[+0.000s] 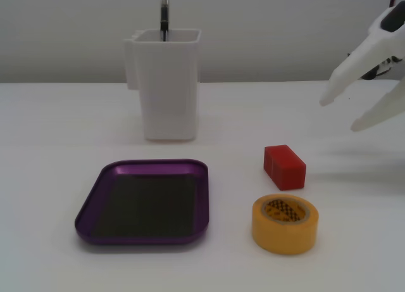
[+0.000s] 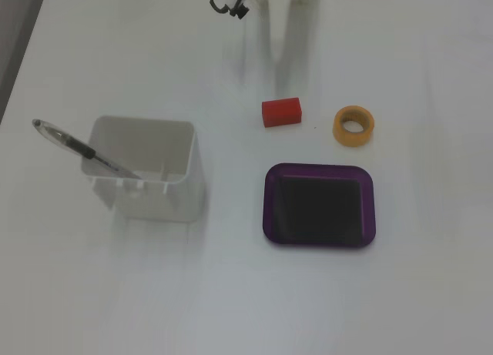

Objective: Remove the cube from the box.

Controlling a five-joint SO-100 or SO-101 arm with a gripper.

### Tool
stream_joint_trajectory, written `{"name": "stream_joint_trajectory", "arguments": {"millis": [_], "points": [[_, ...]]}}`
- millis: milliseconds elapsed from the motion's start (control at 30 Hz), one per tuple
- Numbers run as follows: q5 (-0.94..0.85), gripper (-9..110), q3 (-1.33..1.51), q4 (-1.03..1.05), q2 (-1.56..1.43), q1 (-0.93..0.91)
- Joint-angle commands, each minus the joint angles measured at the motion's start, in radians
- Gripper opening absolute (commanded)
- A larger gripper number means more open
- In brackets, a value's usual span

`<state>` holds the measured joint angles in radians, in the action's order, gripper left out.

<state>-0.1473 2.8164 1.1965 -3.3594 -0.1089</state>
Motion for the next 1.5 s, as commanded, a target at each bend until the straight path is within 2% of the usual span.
{"name": "stream_joint_trajectory", "arguments": {"millis": [0,100,200,467,633,933,1467], "points": [[0.066,15,0.046,-0.002,-0.057,-0.002],[0.206,15,0.121,-0.003,-0.057,0.002],[0.253,14,0.156,-0.035,-0.057,0.038],[0.247,14,0.167,-0.043,-0.057,0.137],[0.138,13,0.213,-0.044,-0.057,0.127],[0.166,-1,0.255,-0.046,-0.058,0.127],[0.161,0,0.255,-0.043,-0.058,0.137]]}}
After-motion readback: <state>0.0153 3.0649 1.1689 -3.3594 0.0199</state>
